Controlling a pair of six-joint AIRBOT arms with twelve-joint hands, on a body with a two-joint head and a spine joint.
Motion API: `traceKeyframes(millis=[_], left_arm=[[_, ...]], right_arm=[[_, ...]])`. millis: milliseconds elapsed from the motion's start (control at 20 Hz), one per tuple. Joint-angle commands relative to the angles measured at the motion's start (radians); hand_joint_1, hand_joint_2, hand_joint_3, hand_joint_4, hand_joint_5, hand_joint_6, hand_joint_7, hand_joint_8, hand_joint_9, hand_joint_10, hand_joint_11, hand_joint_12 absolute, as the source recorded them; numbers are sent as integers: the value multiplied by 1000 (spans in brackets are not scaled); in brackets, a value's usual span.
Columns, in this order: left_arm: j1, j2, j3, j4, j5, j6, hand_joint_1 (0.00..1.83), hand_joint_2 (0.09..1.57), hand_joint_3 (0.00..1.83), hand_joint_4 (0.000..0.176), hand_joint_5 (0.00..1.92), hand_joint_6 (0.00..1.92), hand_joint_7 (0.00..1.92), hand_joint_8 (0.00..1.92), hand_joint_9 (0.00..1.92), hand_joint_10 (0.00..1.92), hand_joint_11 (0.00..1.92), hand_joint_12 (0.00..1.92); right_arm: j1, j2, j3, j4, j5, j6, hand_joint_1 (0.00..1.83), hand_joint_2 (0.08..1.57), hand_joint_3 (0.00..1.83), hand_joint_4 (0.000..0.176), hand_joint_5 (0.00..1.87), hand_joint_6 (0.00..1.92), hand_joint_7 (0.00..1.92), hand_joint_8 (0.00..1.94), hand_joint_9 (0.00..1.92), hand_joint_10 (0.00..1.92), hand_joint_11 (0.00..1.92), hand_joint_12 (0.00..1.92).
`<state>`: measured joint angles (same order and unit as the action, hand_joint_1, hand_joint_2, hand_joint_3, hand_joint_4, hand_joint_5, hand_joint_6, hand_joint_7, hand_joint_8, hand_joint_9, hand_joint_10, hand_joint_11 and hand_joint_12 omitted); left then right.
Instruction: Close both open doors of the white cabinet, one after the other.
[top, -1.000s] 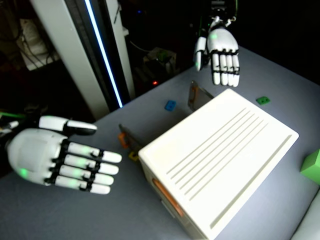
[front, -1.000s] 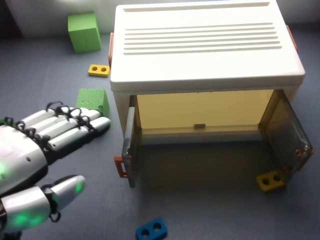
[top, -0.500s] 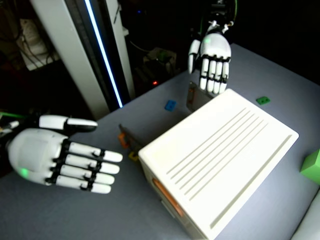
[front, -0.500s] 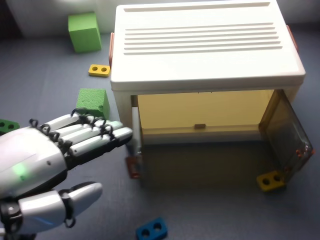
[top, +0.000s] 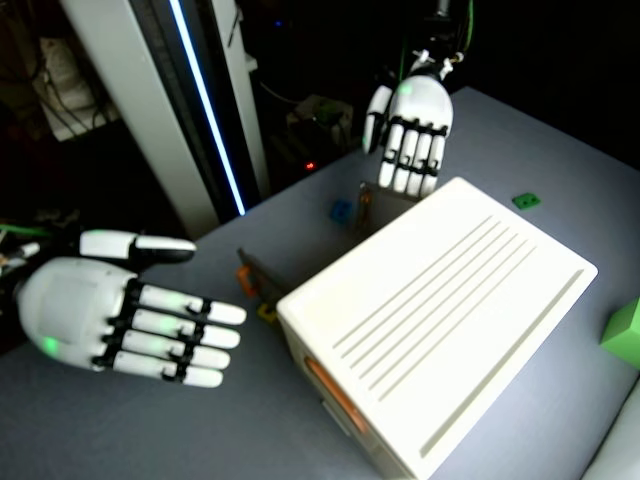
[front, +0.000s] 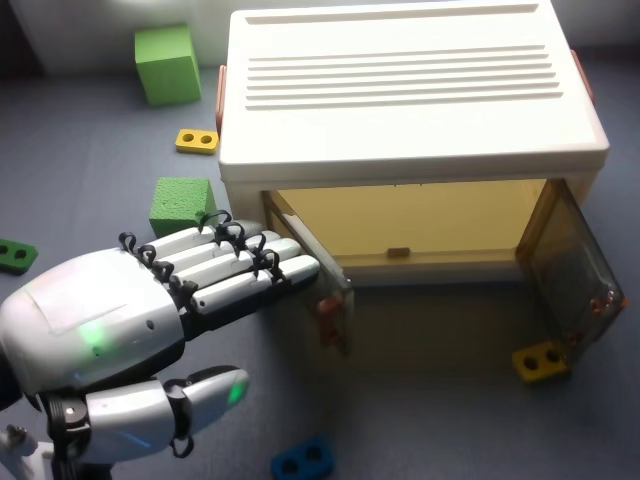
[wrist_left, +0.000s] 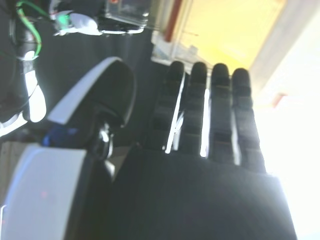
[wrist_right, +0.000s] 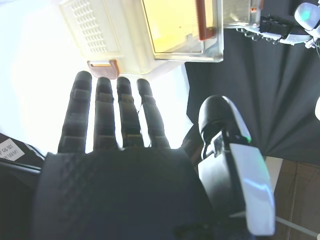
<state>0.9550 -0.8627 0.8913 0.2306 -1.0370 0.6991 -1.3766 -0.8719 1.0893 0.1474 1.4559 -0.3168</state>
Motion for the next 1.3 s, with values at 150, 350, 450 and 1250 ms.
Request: traceKeyframes(millis=[150,350,450,1250], left_arm=[[-28,-13,8,5,-98,-7,0,1571,265,0,0,0,0,0,37,1,6,92],[-56,-28,24,7,-85,-7,3,1571,351,0,48,2,58,2,96,5,25,231],[-76,-41,34,14,-74,-7,0,1571,346,0,33,0,50,1,91,0,0,318],[-128,-76,50,39,-44,-6,128,1571,418,0,35,0,28,1,56,0,0,247]], right_arm=[[3,-5,5,26,122,5,0,1352,0,3,142,9,106,9,71,9,114,10],[3,-7,6,26,122,5,0,1349,0,9,156,9,123,10,99,14,141,16],[2,-7,7,26,122,5,0,1352,0,4,164,9,133,10,107,13,147,16],[2,-7,7,14,122,8,0,1339,0,30,135,0,97,0,74,0,117,0]])
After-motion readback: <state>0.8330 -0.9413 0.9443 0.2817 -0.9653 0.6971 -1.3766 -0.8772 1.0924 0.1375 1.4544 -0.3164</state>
